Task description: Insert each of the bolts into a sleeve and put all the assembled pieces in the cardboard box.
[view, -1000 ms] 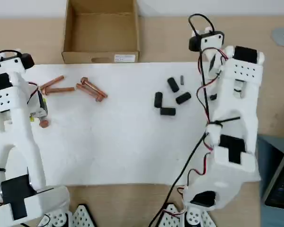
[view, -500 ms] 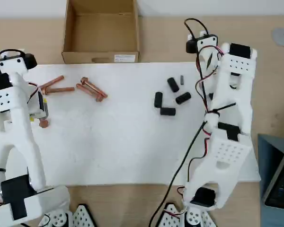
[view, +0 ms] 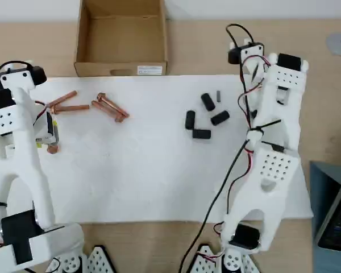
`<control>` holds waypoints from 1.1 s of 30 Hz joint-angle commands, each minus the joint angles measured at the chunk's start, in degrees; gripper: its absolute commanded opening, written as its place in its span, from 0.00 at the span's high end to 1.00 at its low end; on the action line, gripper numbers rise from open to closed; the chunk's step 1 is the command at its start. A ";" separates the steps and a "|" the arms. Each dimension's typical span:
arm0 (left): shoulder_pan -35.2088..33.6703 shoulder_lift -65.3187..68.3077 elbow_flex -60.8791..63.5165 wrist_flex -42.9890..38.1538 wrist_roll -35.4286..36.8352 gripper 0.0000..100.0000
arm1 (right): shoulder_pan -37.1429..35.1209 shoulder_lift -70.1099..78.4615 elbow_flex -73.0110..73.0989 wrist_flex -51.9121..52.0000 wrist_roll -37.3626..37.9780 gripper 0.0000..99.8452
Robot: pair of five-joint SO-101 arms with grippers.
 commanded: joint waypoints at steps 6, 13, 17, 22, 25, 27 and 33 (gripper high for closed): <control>-0.53 -0.22 -0.35 0.35 -0.26 0.90 | 1.63 3.21 -3.82 0.97 2.11 0.85; -0.53 -0.22 -0.18 0.35 -0.26 0.90 | 1.01 6.20 -3.82 0.00 2.20 0.86; -0.35 -0.22 1.58 0.09 -0.26 0.90 | 0.04 7.78 -3.82 -0.44 3.78 0.92; -0.44 -0.22 2.81 0.09 -0.35 0.90 | -2.15 8.31 -3.91 0.44 3.96 0.99; -0.53 -0.31 2.46 0.26 -0.35 0.90 | -4.09 8.22 -6.73 4.22 3.78 0.99; -0.53 -0.48 2.29 0.26 -0.35 0.90 | -5.14 8.22 -11.03 7.65 3.34 0.99; -0.62 -0.66 2.20 1.93 -0.18 0.90 | -6.11 7.43 -22.55 12.31 -1.76 0.99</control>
